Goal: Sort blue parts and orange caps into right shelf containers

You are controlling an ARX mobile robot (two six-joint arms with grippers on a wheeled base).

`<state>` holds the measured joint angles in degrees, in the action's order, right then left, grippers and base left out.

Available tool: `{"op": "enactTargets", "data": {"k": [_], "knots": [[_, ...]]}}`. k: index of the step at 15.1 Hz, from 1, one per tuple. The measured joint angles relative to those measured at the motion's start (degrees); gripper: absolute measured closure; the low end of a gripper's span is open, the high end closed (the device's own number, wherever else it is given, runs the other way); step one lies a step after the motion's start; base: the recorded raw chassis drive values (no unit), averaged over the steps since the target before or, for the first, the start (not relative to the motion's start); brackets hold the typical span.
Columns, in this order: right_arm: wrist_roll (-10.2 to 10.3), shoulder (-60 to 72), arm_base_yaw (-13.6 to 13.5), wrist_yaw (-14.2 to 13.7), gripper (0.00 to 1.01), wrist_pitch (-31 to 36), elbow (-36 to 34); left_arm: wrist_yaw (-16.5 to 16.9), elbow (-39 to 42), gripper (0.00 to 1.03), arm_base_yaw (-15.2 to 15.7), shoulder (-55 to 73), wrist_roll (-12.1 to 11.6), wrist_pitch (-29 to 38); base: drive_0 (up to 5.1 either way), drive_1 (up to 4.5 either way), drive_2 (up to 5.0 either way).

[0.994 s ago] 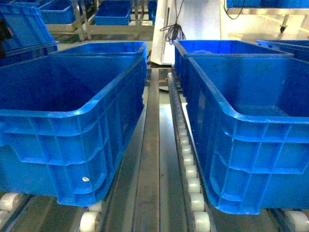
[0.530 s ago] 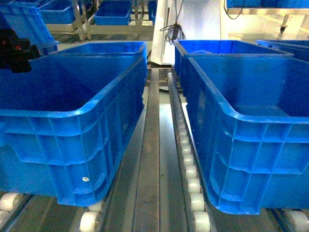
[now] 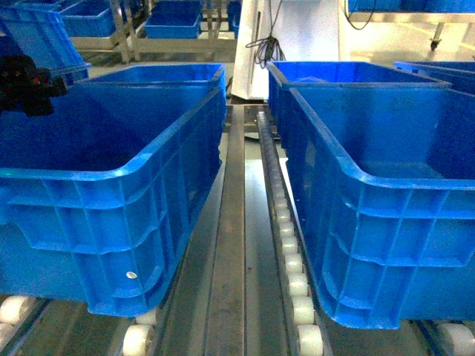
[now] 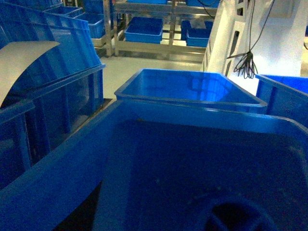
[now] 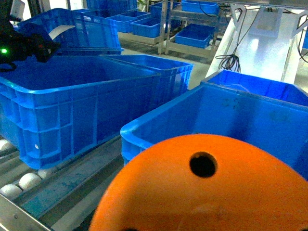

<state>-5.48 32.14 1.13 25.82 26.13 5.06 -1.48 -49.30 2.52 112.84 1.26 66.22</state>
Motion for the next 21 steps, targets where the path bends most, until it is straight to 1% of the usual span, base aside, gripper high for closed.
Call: {"op": "enactTargets", "data": {"k": [7, 9, 10, 12, 13, 21], "knots": [[0.00, 0.00, 0.00, 0.00, 0.59, 0.00, 0.00, -0.42, -0.70, 0.58, 0.24, 0.85, -0.22, 0.02, 0.0, 0.00, 0.0], [0.00, 0.00, 0.00, 0.00, 0.59, 0.00, 0.00, -0.44, -0.76, 0.34, 0.24, 0.85, -0.24, -0.02, 0.0, 0.00, 0.0], [0.00, 0.00, 0.00, 0.00, 0.59, 0.00, 0.00, -0.44, -0.76, 0.25, 0.24, 0.85, -0.24, -0.02, 0.0, 0.00, 0.0], [0.00, 0.00, 0.00, 0.00, 0.59, 0.00, 0.00, -0.44, -0.79, 0.03, 0.24, 0.85, -0.28, 0.00, 0.0, 0.00, 0.0], [0.00, 0.00, 0.00, 0.00, 0.59, 0.00, 0.00, -0.44, -0.81, 0.05, 0.24, 0.85, -0.26, 0.00, 0.0, 0.00, 0.0], [0.00, 0.00, 0.00, 0.00, 0.59, 0.00, 0.00, -0.44, -0.83, 0.05, 0.24, 0.85, -0.26, 0.00, 0.0, 0.00, 0.0]]}}
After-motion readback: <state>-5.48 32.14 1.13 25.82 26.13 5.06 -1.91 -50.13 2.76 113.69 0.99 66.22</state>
